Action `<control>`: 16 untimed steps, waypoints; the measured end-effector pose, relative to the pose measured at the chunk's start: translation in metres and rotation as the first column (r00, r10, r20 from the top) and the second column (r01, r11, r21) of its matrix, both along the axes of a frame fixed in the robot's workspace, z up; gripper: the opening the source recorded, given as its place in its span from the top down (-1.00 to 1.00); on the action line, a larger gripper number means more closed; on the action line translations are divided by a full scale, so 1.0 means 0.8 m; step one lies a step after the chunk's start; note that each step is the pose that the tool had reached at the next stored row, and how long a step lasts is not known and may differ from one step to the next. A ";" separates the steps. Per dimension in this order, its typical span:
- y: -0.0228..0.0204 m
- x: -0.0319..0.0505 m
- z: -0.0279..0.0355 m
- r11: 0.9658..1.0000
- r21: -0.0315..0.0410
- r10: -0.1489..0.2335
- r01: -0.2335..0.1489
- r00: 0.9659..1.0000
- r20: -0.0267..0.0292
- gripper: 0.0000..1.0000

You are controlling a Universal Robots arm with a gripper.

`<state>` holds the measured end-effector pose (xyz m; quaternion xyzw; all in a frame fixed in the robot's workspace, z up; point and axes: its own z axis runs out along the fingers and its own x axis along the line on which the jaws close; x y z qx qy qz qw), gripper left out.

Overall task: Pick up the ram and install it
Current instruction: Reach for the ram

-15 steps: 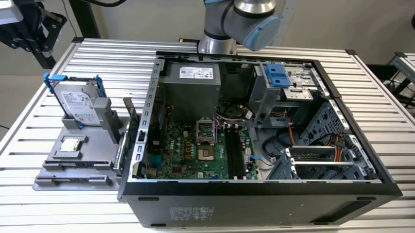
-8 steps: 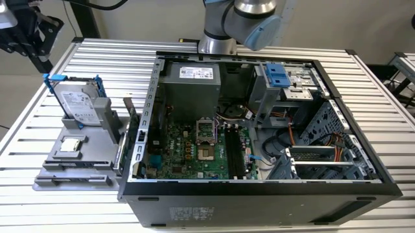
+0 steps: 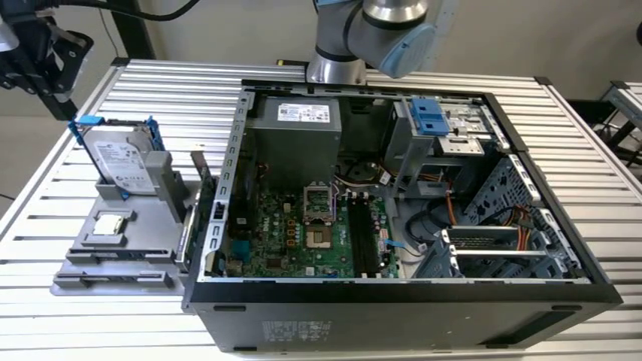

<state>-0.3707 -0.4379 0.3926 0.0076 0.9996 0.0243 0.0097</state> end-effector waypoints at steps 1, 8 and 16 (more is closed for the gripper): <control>-0.0022 0.000 0.0000 1.000 0.000 0.001 -0.001 1.000 0.000 1.00; -0.0096 0.000 0.0000 1.000 0.000 0.019 -0.019 1.000 0.000 1.00; -0.0225 0.000 -0.0007 1.000 0.000 0.012 -0.012 1.000 0.000 1.00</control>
